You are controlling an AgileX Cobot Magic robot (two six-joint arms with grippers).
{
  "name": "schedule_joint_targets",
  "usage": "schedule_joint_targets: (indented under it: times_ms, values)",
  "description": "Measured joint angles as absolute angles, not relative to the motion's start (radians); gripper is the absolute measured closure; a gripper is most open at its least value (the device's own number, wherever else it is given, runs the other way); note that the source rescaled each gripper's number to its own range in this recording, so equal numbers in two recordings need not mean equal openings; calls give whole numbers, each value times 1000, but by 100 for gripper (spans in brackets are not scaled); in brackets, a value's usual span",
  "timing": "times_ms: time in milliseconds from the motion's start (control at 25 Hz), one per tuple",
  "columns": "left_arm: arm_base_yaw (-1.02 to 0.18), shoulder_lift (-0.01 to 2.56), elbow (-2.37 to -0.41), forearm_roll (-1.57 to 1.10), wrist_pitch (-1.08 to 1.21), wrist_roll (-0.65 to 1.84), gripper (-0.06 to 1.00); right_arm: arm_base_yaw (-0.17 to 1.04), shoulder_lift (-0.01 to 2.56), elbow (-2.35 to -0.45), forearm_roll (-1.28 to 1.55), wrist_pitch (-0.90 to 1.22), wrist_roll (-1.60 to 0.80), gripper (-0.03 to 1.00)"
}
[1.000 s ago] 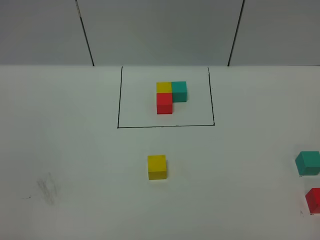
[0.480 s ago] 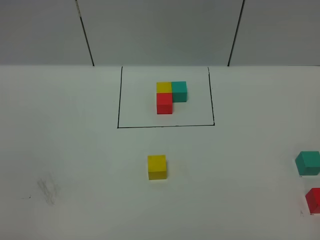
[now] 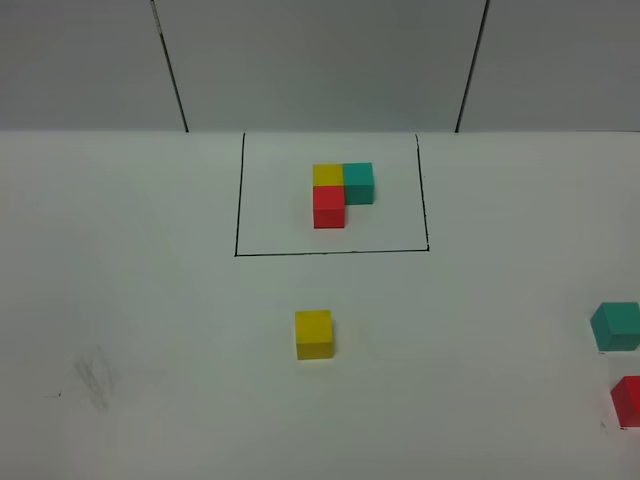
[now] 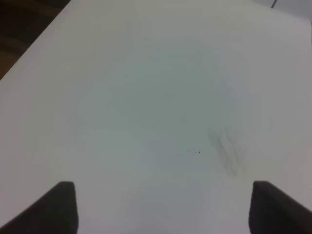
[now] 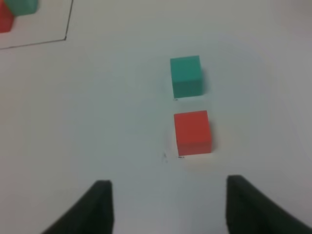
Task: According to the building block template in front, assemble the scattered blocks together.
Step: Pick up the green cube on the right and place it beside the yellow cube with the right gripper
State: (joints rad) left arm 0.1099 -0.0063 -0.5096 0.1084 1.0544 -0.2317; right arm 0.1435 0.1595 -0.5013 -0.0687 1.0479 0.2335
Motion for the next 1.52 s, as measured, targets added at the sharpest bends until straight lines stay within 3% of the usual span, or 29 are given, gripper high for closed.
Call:
schedule_joint_targets:
  times_ms: [200,320,760,1120,1520]
  values:
    - [110,-6,-510,108,1054,-232,29,143,396,-559,-70,932,239,15]
    - [110,-6,-510,108,1054,-232,29,143,526,-619,-70,876,240,5]
    - [110,-6,-510,108,1054,-231,29,143,981,-893,-169,805,240,9]
    - [110,-6,-510,108,1054,-231,29,83,1388,-1140,-200,977,237,9]
    - [110,-6,-510,108,1054,-231,29,28,1662,-1172,-181,976,231,9]
